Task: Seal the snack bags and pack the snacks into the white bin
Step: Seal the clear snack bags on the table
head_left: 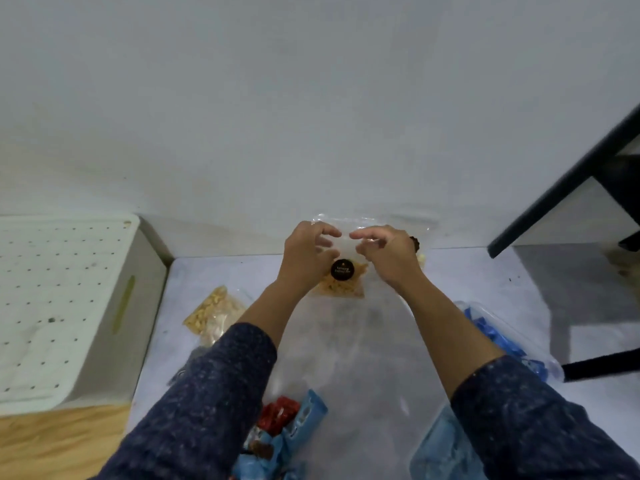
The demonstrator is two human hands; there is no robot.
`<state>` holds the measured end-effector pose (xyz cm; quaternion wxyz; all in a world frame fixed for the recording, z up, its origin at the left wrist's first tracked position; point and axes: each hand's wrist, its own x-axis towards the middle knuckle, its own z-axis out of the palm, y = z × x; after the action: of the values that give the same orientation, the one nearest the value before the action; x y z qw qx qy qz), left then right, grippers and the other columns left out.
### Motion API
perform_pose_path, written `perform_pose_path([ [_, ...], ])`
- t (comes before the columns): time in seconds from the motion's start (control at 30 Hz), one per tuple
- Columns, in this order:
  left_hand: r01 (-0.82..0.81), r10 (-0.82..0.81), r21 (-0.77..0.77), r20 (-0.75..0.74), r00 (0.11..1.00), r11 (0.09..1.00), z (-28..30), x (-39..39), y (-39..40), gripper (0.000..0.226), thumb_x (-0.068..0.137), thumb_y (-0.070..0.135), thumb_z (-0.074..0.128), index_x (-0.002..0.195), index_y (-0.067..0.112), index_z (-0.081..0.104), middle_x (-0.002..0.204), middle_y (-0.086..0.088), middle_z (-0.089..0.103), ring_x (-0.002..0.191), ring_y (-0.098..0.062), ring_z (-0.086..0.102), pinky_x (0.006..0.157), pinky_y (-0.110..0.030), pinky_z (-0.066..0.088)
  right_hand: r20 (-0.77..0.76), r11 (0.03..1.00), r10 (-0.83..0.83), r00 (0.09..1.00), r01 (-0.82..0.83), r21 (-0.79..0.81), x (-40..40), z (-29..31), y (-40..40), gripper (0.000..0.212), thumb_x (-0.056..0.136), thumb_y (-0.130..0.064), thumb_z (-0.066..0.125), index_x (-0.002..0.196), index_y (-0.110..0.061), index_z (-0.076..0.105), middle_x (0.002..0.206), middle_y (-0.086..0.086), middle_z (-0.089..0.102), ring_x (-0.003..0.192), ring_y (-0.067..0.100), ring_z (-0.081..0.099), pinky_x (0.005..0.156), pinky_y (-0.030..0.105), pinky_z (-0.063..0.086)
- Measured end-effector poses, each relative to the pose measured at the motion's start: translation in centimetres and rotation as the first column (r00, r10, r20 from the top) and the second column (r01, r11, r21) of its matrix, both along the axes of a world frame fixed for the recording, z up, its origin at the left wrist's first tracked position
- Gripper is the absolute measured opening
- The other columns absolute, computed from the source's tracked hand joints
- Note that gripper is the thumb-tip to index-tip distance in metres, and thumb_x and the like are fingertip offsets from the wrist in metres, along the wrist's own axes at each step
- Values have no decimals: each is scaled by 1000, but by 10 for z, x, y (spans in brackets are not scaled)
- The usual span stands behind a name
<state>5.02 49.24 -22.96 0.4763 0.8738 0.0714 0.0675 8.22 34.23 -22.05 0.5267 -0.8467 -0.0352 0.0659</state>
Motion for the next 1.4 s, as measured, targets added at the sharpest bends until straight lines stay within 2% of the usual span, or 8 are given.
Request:
perform_pose_path([
  [0.23,-33,38,94,-52,998,995,-35,40,-18,30,80,-2,66,105,16,64,114,-8,55,90,-11,61,79,-13,47,12,978,101,995,-97,-185,47,-28,-12,27,85,-3,62,107,-17,72,95,1,58,86,11,54,79,20,42],
  [0.37,4,11,183,-83,996,983,-32,49,-15,33,82,4,66,111,20,61,119,-6,53,100,-11,57,86,-18,44,47,967,125,991,-111,-229,55,-29,-12,32,86,-1,56,108,-17,71,114,6,57,97,17,59,93,29,49],
  [0.63,52,-22,244,-124,992,968,-15,34,-5,51,81,15,69,128,22,52,134,-3,49,125,-18,45,96,-14,27,120,959,109,987,-73,-272,34,-13,-19,44,83,0,56,123,-17,62,139,9,40,127,20,45,96,13,29],
  [0.73,59,-27,273,-117,993,960,-6,22,5,57,80,18,69,133,20,48,138,-3,44,129,-17,41,98,-15,26,156,946,78,985,-24,-323,20,-4,-16,47,83,-4,55,128,-17,58,150,8,29,138,19,34,106,20,27],
  [0.97,198,-96,456,-237,967,868,4,-37,64,58,89,26,60,141,16,37,146,-5,32,134,-22,36,109,-34,35,73,845,105,992,-51,-532,-43,0,29,47,87,-17,53,133,-18,52,152,8,27,134,29,38,108,35,36],
  [1.13,350,-85,570,-438,895,744,-11,-82,118,59,89,32,59,142,21,36,150,-6,30,137,-26,32,108,-43,34,-81,828,163,983,-181,-531,-98,-26,82,45,89,-26,56,133,-23,50,150,4,31,132,21,42,101,28,37],
  [1.23,390,-58,537,-533,844,748,-32,-106,140,64,84,35,64,141,23,37,146,-7,35,132,-28,36,107,-44,36,-168,786,216,962,-273,-555,-129,-45,109,47,89,-29,57,135,-23,48,145,11,35,131,26,41,104,34,37],
  [1.4,389,-61,414,-617,785,823,-59,-135,156,72,81,34,66,143,19,33,142,-15,38,128,-33,41,105,-43,40,-288,843,189,939,-305,-442,-161,-69,135,42,89,-30,58,130,-24,53,139,9,48,128,25,44,105,33,35],
])
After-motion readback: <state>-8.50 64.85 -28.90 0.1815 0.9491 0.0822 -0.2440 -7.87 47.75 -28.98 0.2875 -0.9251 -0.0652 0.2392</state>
